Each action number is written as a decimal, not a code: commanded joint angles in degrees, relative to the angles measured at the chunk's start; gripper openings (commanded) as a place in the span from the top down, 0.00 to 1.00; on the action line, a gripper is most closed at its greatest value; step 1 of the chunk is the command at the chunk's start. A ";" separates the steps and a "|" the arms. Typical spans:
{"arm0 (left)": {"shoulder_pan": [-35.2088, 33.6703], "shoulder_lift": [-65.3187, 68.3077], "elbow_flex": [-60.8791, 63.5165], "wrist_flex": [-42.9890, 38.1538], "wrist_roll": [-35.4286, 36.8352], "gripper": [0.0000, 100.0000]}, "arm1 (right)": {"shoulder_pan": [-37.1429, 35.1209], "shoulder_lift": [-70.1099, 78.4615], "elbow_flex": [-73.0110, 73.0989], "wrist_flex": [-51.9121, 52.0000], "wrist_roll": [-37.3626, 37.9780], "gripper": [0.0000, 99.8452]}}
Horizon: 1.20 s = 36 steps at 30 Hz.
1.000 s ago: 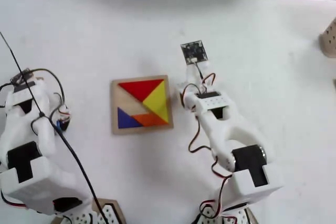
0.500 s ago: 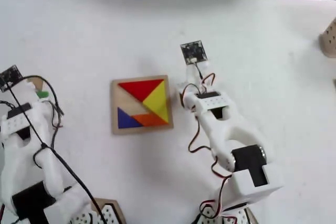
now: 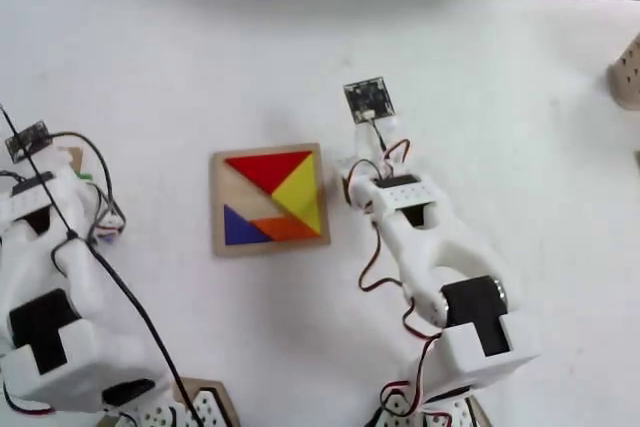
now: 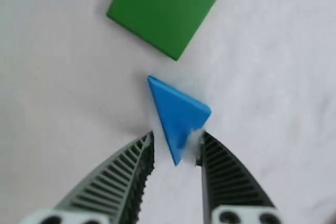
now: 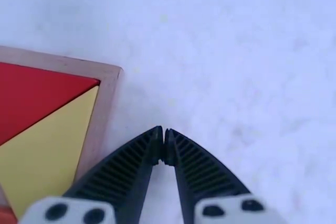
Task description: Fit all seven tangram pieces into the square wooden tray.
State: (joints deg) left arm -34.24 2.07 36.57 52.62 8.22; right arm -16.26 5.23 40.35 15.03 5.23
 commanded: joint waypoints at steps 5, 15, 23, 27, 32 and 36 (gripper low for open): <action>-0.75 1.54 -6.51 2.20 -0.70 0.73 | 0.75 -0.57 -2.46 0.48 0.97 0.98; -1.45 0.22 -4.66 -2.29 7.47 0.71 | 0.75 -0.57 -2.46 0.48 0.97 0.98; -2.59 0.31 -3.16 -5.54 8.70 0.76 | 0.75 -0.48 -2.46 0.48 0.97 0.98; -2.51 0.31 -3.16 -5.80 8.35 0.81 | 0.75 -0.48 -2.46 0.48 0.97 0.98; -2.24 0.31 -3.16 -5.54 8.26 0.81 | 0.75 -0.48 -2.46 0.48 0.97 0.98; -0.40 0.04 -3.16 -3.52 3.96 0.81 | 0.75 -0.48 -2.46 0.48 0.97 0.98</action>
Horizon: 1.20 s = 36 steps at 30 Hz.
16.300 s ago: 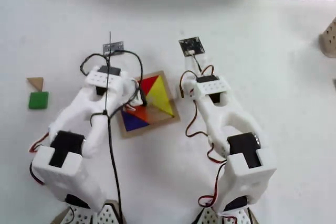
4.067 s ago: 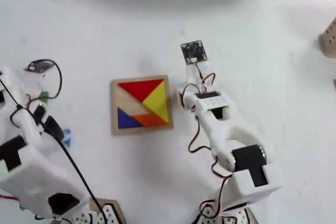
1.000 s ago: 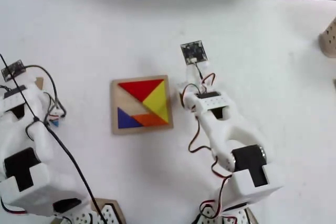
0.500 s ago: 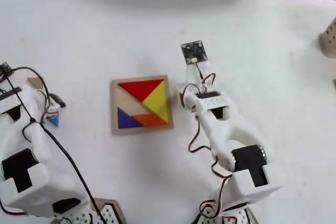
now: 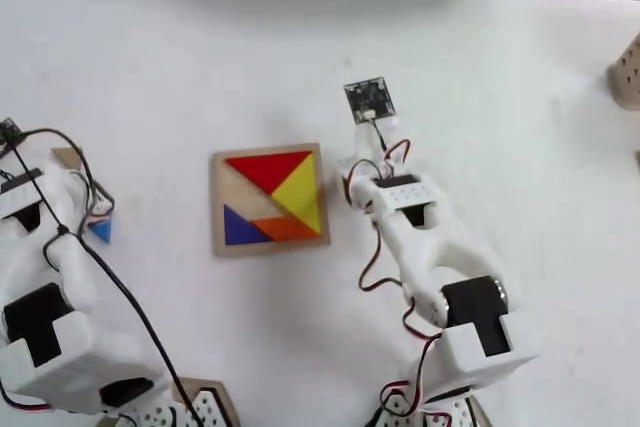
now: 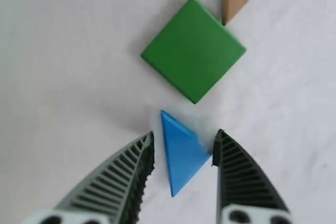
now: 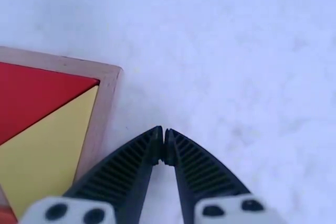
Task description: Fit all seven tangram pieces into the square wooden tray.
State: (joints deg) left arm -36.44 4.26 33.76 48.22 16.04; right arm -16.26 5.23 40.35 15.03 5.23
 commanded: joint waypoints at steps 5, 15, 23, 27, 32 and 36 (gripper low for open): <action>3.47 -2.42 -0.35 2.73 -7.47 0.81 | 0.75 -0.48 -2.46 0.48 0.97 0.98; 3.12 -2.07 -0.35 2.37 -7.21 0.81 | 0.75 -0.48 -2.46 0.48 0.97 0.98; 3.38 -2.07 0.70 1.23 -7.21 0.81 | 0.75 -0.48 -2.46 0.48 0.97 0.98; 3.38 -2.07 0.70 1.23 -7.21 0.81 | 0.75 -0.48 -2.46 0.48 0.97 0.98; 3.38 -2.07 0.70 1.23 -7.21 0.81 | 0.75 -0.48 -2.46 0.48 0.97 0.98; 3.38 -2.07 0.70 1.14 -7.21 0.81 | 0.75 -0.48 -2.46 0.48 0.97 0.98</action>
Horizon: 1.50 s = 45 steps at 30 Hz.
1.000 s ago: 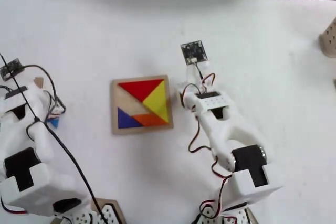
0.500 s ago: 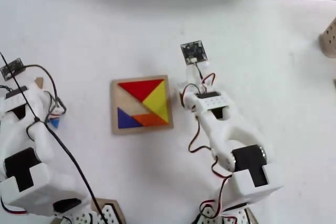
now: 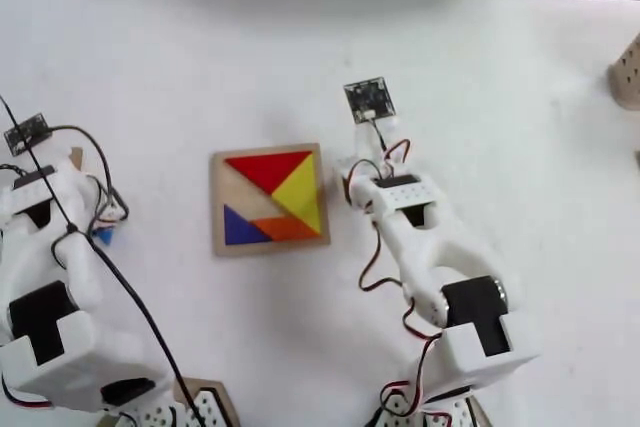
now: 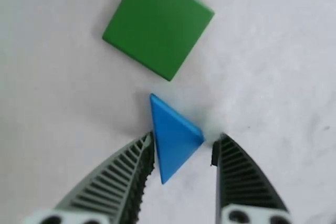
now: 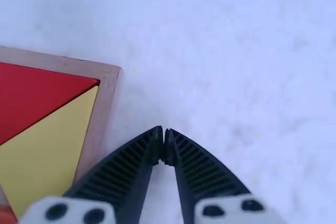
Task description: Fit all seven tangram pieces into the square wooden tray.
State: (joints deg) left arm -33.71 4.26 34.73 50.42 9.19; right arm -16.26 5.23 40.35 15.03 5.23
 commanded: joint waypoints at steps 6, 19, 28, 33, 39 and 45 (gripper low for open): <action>0.48 -2.07 0.18 -3.08 -0.35 0.81 | 0.75 -0.48 -2.46 0.48 0.97 0.98; 0.66 -2.15 1.93 -6.77 -0.26 0.91 | 0.75 -0.48 -2.46 0.48 0.97 0.98; 0.66 -2.33 2.11 -6.95 -0.26 0.91 | 0.75 -0.48 -2.46 0.48 0.97 0.98; 0.22 -2.51 1.93 -6.59 -0.18 0.91 | 0.75 -0.48 -2.46 0.48 0.97 0.98; -0.84 -2.59 0.00 -1.93 7.74 0.91 | 0.75 -0.48 -2.46 0.48 0.97 0.98; -0.66 -2.59 -3.16 2.73 8.18 0.91 | 0.75 -0.48 -2.46 0.31 0.97 0.98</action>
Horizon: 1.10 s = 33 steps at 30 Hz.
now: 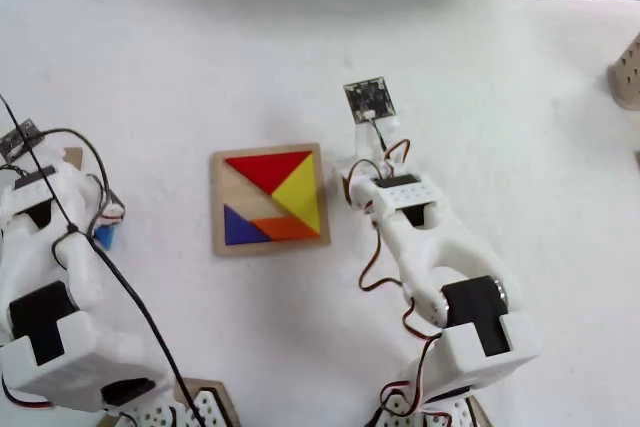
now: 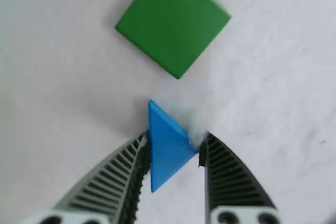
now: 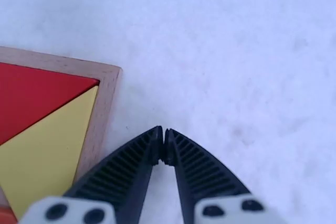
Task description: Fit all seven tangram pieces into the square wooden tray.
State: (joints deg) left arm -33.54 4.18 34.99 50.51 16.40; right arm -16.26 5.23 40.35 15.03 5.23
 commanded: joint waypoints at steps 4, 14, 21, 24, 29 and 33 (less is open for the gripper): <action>-0.48 -2.51 -6.07 6.42 1.14 0.91 | 0.75 -0.48 -2.46 0.31 0.97 0.98; 11.74 -2.51 -16.62 24.35 10.46 0.91 | 1.27 -0.48 -2.46 0.31 0.97 0.98; 24.92 -2.42 -23.82 27.43 10.11 0.91 | 2.24 -0.48 -2.73 0.31 0.97 0.98; 31.43 -2.33 -26.11 26.55 10.29 0.91 | 2.24 -0.48 -2.81 0.22 0.97 0.98; 41.71 -1.89 -23.21 19.60 10.37 0.91 | 2.24 -0.48 -2.81 0.04 0.97 0.98; 46.73 -2.24 -16.53 10.90 10.46 0.91 | 2.24 -0.48 -2.90 -0.04 0.97 0.98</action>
State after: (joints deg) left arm 8.31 4.18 14.42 69.32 26.07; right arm -14.68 5.23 40.35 15.03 5.23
